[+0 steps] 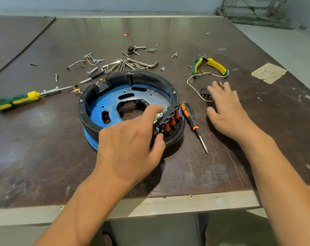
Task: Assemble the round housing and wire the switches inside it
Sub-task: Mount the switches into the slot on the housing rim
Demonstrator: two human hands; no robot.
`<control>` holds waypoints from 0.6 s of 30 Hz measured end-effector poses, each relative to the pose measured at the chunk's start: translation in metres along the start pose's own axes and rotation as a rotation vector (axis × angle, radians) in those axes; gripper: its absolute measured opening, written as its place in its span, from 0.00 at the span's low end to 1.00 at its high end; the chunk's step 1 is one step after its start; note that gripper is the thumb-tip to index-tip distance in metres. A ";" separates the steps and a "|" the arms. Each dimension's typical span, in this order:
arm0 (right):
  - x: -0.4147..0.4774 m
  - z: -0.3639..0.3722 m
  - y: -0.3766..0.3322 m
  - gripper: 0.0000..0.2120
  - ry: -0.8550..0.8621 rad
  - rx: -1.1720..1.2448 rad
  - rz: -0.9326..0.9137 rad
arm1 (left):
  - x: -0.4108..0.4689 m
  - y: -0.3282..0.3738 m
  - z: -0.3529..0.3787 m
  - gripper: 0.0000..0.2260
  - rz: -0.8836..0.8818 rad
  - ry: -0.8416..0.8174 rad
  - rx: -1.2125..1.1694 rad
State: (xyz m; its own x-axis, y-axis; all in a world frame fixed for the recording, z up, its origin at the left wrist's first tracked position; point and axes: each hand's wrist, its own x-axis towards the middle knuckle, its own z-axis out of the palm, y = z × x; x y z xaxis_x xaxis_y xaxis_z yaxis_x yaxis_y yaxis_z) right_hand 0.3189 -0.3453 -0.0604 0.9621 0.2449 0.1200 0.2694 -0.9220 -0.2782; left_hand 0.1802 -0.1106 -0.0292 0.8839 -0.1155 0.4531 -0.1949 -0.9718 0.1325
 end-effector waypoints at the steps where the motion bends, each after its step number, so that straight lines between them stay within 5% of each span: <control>1: 0.002 0.003 0.001 0.28 -0.035 -0.053 -0.007 | 0.000 0.000 -0.001 0.19 0.000 -0.006 -0.003; 4: 0.003 0.006 0.002 0.27 -0.093 -0.084 0.020 | 0.000 0.003 -0.003 0.18 -0.012 -0.014 -0.009; 9: 0.001 0.003 0.003 0.22 0.225 0.065 0.015 | -0.001 0.003 -0.003 0.17 -0.009 -0.016 -0.020; 13: 0.002 0.007 0.005 0.21 0.103 -0.011 0.016 | 0.000 0.003 -0.003 0.16 -0.017 -0.033 -0.027; 18: 0.001 0.001 0.006 0.14 0.229 0.089 0.043 | 0.001 0.003 -0.006 0.17 -0.022 -0.049 -0.031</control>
State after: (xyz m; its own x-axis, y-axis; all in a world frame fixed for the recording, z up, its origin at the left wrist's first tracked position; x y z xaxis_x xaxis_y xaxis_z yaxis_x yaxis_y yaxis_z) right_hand 0.3220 -0.3504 -0.0627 0.9406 0.1225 0.3167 0.2412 -0.8976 -0.3690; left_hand 0.1780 -0.1128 -0.0235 0.9079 -0.1045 0.4061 -0.1872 -0.9676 0.1694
